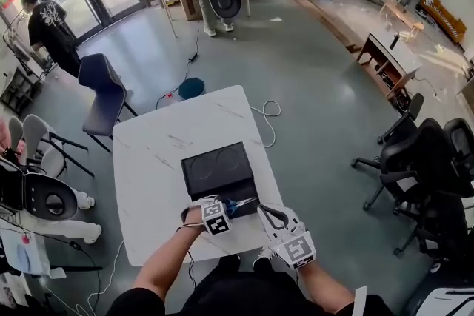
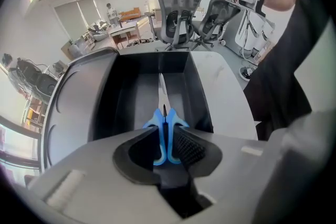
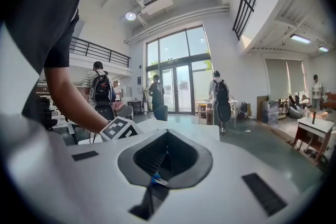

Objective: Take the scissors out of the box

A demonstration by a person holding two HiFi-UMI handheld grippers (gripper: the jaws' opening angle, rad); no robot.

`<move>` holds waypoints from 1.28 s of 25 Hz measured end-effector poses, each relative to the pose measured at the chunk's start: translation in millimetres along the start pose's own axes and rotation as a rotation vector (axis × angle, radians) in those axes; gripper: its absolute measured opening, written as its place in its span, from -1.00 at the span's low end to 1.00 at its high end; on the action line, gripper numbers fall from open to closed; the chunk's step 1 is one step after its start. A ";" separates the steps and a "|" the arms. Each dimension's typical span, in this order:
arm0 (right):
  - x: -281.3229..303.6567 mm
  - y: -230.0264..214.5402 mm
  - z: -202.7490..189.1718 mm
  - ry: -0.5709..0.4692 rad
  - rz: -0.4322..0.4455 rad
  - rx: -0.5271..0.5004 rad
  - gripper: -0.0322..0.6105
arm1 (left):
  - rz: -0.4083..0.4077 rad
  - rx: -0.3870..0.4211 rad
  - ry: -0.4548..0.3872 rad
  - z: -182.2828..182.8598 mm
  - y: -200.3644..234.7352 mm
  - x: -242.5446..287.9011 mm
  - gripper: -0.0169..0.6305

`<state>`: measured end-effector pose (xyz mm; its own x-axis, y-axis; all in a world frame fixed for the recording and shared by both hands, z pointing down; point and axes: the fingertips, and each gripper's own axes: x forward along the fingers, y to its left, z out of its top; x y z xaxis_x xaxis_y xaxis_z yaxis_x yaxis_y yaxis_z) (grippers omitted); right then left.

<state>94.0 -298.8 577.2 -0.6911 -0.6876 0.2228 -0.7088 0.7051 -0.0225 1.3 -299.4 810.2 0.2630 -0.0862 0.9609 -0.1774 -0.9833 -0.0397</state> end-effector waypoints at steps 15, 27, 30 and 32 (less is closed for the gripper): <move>-0.4 1.5 6.8 -0.049 -0.020 -0.004 -0.88 | 0.183 -0.020 -0.124 10.3 8.0 -62.1 -0.66; -1.9 -14.1 26.0 -0.108 -0.091 -0.012 -0.88 | 0.419 -0.302 -0.414 20.7 22.7 -139.6 -0.66; 1.2 -13.8 29.0 -0.123 -0.096 -0.009 -0.88 | 0.467 -0.366 -0.480 23.2 26.0 -156.5 -0.66; 4.3 -12.9 33.2 -0.130 -0.095 -0.014 -0.88 | 0.493 -0.414 -0.534 24.8 30.1 -169.6 -0.66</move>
<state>95.5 -316.5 546.1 -0.6340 -0.7674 0.0954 -0.7705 0.6374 0.0063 -25.2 -318.3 639.3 0.4596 -0.6580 0.5965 -0.6966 -0.6837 -0.2175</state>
